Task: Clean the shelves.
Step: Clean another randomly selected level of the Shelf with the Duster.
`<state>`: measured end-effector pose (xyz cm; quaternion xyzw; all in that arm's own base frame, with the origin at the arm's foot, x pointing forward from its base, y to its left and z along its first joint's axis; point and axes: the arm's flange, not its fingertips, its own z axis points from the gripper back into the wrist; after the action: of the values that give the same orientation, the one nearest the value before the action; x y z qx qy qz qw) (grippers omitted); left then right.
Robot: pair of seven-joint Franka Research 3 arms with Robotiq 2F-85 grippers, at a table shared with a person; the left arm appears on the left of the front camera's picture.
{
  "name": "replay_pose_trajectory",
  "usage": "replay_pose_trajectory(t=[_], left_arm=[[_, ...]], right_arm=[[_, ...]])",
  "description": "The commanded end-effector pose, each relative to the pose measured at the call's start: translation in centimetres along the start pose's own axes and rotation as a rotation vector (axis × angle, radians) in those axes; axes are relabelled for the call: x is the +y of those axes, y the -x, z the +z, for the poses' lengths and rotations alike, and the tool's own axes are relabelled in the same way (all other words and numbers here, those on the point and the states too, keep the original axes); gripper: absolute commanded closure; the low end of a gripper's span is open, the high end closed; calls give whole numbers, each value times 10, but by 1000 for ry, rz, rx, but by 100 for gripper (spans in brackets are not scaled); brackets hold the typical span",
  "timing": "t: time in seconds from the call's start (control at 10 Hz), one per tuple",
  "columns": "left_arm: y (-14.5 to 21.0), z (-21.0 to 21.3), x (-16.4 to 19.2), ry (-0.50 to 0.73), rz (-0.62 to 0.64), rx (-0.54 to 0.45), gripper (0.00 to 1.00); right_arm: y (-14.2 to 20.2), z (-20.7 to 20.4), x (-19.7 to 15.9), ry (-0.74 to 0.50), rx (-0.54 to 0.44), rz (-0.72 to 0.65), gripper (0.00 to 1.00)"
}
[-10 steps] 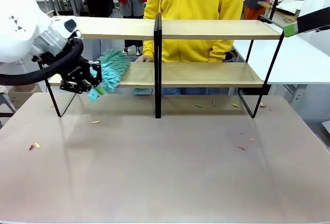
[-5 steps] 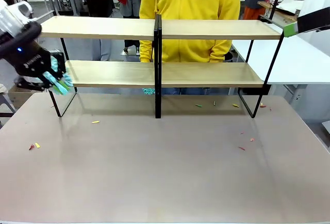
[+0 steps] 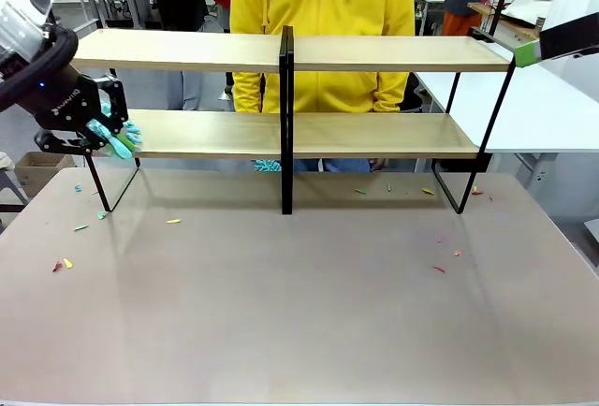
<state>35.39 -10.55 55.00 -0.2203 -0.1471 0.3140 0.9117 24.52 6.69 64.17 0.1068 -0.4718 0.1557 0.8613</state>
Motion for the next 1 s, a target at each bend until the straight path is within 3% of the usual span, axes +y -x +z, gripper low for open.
replay_pose_trajectory(t=[0.0, 0.3, 0.6, 0.8, 0.9], left_arm=[[-1, -3, 5, 78, -109, 101, 100], [3, 28, 16, 284, -411, 453, 100], [-18, 77, 55, 436, -752, 994, 100], [-42, 114, 98, 604, -924, 1136, 100], [-58, 133, 124, 694, -997, 1149, 100]], right_arm=[[0, 0, 0, -2, 2, 1, 0], [0, 0, 0, -2, 2, 1, 0], [0, 0, 0, -2, 2, 1, 0], [0, 0, 0, -2, 2, 1, 0], [0, 0, 0, -2, 2, 1, 0]])
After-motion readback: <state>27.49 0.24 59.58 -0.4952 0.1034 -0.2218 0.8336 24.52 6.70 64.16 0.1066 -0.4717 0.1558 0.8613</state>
